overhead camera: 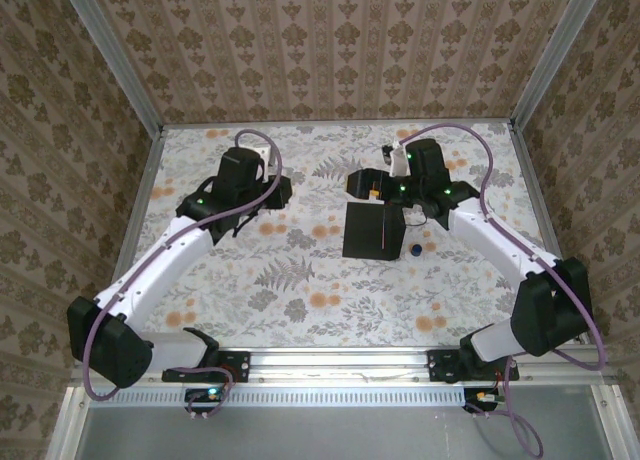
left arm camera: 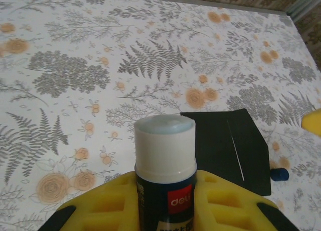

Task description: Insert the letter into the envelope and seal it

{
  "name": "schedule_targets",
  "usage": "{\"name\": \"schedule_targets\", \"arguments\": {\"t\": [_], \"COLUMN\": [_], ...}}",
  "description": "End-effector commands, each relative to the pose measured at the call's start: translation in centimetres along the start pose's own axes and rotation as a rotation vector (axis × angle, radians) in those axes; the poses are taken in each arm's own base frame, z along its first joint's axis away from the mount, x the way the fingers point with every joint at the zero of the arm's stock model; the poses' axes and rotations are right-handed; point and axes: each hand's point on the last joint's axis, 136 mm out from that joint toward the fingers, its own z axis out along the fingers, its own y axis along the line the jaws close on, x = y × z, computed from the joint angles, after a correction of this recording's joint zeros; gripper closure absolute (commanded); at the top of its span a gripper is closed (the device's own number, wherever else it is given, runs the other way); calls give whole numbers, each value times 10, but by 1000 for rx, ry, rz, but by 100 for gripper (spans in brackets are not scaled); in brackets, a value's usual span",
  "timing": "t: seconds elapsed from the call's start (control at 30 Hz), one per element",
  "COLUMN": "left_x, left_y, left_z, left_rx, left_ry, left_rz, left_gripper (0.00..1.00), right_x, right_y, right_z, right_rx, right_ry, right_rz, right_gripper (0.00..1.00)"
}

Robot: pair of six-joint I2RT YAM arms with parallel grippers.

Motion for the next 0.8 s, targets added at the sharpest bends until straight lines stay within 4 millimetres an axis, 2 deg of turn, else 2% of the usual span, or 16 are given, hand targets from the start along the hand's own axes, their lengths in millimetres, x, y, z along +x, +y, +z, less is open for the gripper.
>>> {"name": "schedule_targets", "arguments": {"t": [0.0,0.23,0.43,0.63,0.77], "left_x": [-12,-14,-27,-33,-33], "left_y": [4,7,-19,-31,-37], "left_z": [-8,-10,-8,-12,-11], "left_rx": [-70,-111,20,79,111], "left_ry": [-26,-20,-70,-80,-70], "left_rz": [-29,-91,-88,-82,-123], "left_gripper": [100,100,100,100,100], "right_x": [1,9,16,26,25], "right_y": [22,36,54,72,83], "right_z": [1,1,0,7,13], "right_rx": [-119,-206,-303,-388,-410], "right_ry": [41,96,136,187,185], "right_rz": [-32,-43,-62,-80,-89], "right_gripper": [3,3,3,5,6]}}
